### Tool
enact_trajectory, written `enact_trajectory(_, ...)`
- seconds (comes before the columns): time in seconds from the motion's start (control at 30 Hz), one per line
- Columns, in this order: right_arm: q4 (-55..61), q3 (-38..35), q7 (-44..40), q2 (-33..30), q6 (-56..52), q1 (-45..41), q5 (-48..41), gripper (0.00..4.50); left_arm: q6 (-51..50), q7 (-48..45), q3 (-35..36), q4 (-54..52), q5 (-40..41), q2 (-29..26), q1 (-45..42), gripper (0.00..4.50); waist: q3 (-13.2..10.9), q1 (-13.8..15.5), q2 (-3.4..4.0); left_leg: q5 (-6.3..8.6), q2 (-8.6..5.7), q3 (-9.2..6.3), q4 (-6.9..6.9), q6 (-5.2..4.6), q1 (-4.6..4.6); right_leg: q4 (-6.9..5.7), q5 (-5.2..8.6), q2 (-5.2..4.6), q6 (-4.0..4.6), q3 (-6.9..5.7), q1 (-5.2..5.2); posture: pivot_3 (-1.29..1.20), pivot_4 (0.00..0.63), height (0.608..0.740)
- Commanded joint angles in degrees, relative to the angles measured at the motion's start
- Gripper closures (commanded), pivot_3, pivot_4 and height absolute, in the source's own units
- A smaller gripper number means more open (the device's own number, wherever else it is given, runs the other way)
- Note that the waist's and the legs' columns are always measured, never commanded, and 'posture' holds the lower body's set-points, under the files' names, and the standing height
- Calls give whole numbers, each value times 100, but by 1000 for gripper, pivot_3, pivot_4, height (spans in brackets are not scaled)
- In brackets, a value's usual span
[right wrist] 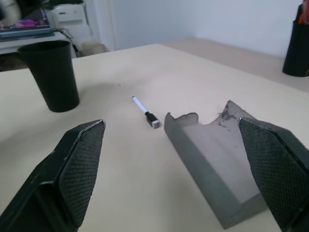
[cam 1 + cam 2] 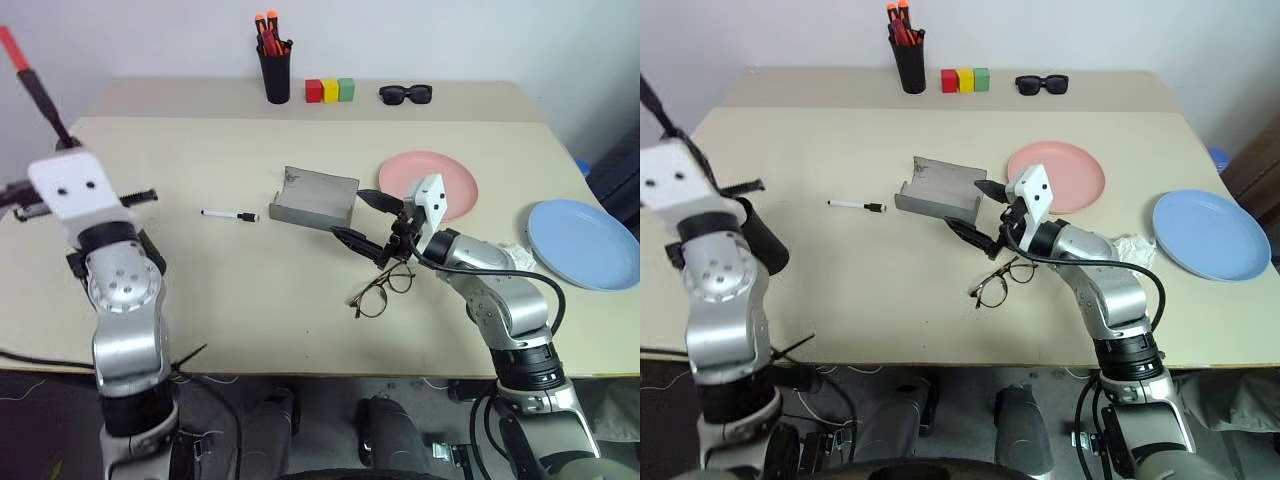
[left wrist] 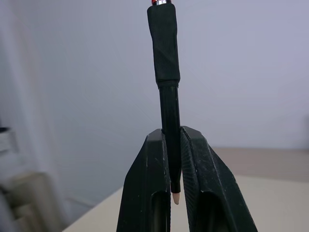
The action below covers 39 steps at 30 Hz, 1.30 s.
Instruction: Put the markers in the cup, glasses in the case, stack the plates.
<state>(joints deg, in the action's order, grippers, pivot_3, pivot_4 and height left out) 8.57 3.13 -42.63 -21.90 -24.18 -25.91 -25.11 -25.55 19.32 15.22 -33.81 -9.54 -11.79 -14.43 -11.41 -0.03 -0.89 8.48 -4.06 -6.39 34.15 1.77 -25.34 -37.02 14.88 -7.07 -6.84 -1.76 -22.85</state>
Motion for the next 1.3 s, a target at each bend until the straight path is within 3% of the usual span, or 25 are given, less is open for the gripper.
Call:
enact_trajectory(0.03,36,-21,-111,56,8,-246,-121,0,-71,74,69,-533,-315,143,355,4477,0,20,0,0,0,-1,0,0,0,-1,0,1,1,0,-1,0,150,740)
enact_trajectory(0.37,83,-122,-103,177,-256,-494,-357,0,535,99,146,-232,-358,566,1077,4477,1,76,0,-1,5,-5,-1,2,-4,4,-7,18,17,5,-12,0,150,740)
enact_trajectory(0.7,172,-138,-79,165,-180,-323,-336,0,674,101,183,-29,-350,768,1079,4477,1,74,0,0,10,-4,-2,2,-9,8,-6,18,18,7,-18,0,150,740)
enact_trajectory(0.8,186,-127,-68,178,-170,-293,-331,0,648,105,116,4,-392,790,1019,3325,1,73,0,0,10,-5,-2,2,-10,8,-6,18,18,8,-20,0,150,740)
enact_trajectory(0.9,178,-116,-66,183,-152,-275,-326,0,617,109,85,11,-432,814,1000,1865,1,73,0,0,10,-5,-2,2,-10,8,-7,18,18,8,-21,0,150,740)
enact_trajectory(1.3,142,-73,-92,223,-109,-242,-330,0,660,-6,88,-60,-419,852,816,1865,1,73,0,0,12,-5,-3,2,-14,9,-6,18,17,8,-24,0,150,740)
